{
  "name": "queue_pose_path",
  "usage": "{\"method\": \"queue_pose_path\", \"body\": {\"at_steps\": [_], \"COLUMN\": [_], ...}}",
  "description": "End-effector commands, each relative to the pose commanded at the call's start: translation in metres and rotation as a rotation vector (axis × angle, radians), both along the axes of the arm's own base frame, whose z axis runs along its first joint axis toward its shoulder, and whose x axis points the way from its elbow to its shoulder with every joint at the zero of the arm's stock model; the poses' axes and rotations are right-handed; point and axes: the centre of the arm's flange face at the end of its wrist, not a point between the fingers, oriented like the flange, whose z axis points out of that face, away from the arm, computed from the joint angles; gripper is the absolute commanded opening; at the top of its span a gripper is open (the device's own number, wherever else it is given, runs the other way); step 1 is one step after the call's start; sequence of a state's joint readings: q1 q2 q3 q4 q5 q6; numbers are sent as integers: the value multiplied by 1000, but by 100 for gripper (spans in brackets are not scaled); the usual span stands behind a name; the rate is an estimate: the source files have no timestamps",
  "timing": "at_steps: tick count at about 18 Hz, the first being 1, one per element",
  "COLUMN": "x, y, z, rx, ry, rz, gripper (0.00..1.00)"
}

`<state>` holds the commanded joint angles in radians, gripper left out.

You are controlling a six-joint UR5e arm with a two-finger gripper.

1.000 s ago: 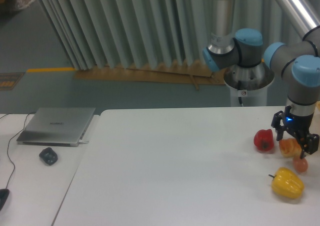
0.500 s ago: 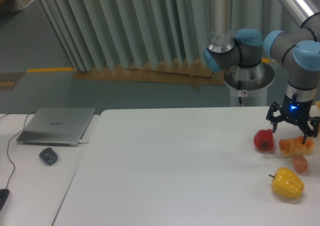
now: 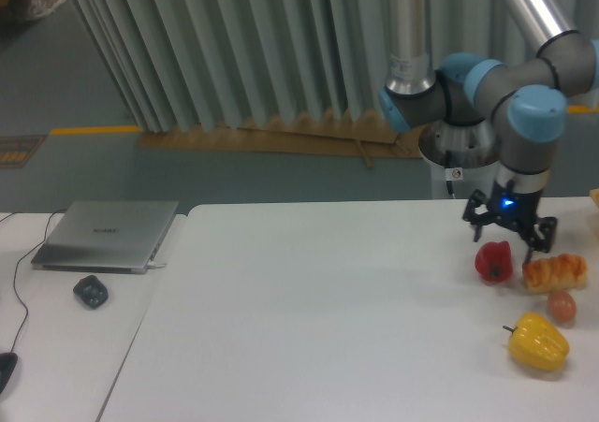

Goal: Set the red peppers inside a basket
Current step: 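Position the open gripper above the red pepper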

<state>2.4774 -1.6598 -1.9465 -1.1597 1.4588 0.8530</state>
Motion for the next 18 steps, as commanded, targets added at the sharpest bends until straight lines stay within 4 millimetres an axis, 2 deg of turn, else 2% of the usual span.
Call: {"method": "queue_pose_path", "body": {"at_steps": [3, 12, 18], "x": [1, -51, -47], "y": [-8, -37, -36], "z": [-5, 7, 8], "rx": [-7, 45, 42], "ry": [-7, 1, 5], "rz": [2, 98, 84], "gripper": [100, 100, 100]}}
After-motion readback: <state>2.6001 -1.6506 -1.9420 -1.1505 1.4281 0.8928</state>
